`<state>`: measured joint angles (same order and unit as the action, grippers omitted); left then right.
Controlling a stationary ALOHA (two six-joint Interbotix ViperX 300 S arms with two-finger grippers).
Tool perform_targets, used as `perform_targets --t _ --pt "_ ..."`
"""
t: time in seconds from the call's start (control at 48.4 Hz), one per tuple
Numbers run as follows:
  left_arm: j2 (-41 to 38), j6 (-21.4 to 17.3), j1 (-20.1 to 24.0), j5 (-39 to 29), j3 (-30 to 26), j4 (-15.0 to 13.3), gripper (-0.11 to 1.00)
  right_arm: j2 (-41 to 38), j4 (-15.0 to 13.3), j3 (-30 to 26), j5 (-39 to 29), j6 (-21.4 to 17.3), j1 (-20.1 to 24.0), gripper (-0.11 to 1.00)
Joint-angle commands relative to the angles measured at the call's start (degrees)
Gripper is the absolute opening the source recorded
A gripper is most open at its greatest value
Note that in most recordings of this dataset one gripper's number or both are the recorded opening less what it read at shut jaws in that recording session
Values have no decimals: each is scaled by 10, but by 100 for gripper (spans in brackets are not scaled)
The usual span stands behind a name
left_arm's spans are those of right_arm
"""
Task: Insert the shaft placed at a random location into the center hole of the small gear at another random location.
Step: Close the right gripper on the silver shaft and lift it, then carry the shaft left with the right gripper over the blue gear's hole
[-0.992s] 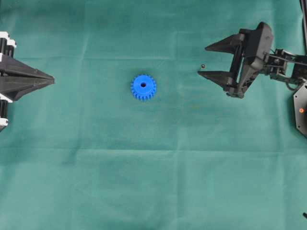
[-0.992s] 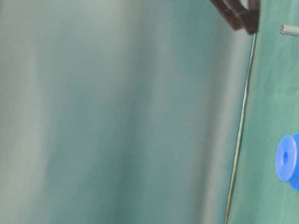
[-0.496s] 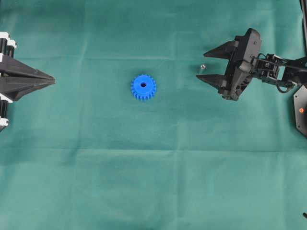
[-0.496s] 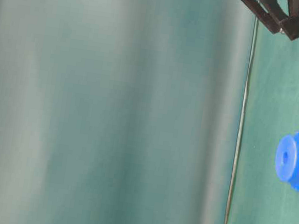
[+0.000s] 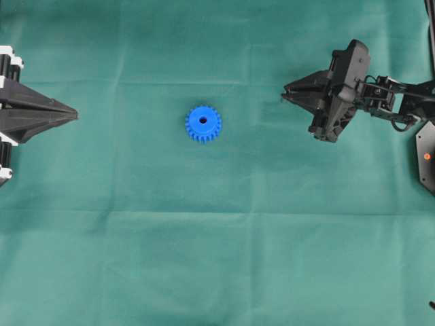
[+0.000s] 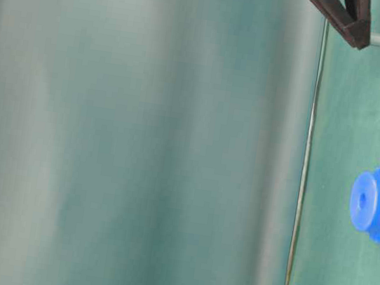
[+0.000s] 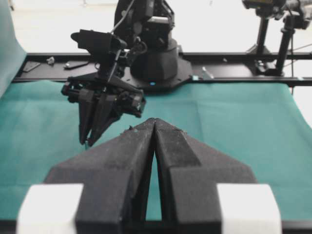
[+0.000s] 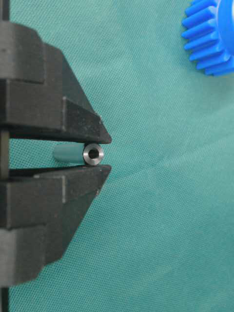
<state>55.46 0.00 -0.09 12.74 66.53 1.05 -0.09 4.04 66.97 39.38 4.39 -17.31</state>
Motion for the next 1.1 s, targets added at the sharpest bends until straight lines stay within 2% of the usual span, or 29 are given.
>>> perform_targets --t 0.0,0.248,0.517,0.682,1.075 --pt "-2 0 -1 3 -10 1 0 4 -3 -10 7 4 -3 13" --pt "-2 2 -1 3 -10 1 0 22 -2 -18 -12 4 -2 13" --pt "-2 4 -1 3 -10 1 0 145 -2 -49 -156 4 11 13" --pt "-2 4 -1 3 -10 1 0 199 -3 -58 -204 5 17 13" --pt "-2 4 -1 3 -10 1 0 185 -2 -66 -214 5 18 13"
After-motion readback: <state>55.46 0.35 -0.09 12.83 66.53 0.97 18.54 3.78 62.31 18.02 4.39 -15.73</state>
